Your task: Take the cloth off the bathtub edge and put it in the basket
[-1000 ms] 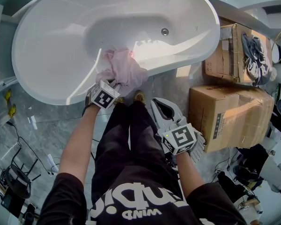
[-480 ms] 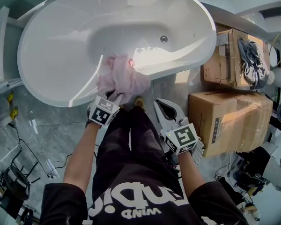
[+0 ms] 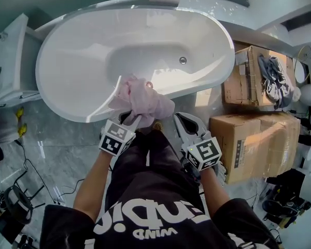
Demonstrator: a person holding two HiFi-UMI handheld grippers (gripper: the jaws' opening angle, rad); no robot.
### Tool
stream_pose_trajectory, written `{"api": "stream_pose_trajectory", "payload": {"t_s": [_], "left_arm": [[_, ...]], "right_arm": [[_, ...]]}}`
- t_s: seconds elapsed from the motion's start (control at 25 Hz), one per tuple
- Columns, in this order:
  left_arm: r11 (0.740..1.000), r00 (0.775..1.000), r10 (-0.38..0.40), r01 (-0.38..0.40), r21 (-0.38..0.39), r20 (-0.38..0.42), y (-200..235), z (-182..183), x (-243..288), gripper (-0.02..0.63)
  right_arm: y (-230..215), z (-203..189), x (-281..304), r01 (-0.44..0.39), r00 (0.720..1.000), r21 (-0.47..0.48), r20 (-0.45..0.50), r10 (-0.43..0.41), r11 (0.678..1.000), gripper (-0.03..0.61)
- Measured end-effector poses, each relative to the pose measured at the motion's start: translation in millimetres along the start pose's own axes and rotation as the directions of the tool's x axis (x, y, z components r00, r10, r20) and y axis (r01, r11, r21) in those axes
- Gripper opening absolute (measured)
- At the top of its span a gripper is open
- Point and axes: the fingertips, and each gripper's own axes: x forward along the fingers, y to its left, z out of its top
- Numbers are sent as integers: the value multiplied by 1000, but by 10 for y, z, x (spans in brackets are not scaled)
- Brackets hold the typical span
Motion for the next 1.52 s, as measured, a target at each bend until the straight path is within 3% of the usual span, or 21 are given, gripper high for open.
{"api": "stream_pose_trajectory", "payload": {"t_s": [0.36,0.56,0.76,1.12,1.52], "left_arm": [[999,994,7,-12,45,113,-206,676,-628,77],[997,974,-1,-16,74,227,-332,1150,-1114,77],[997,966,6,-27,78,257,-317,1325,-1254,76],[995,953,-6,-24,96,303,-390,1550,-1279,75],[981,906,-92,11,195,414,-696,2182,-1464,74]], "right_arm": [[213,427,-174,-15,997,-50,71,18,999,9],[179,751,-325,14,991,-81,131,-3,997,9],[72,970,-392,43,985,-99,170,-25,994,9],[-90,952,-430,90,982,-88,176,-74,992,9],[-368,959,-720,200,962,-42,198,-188,979,9]]}}
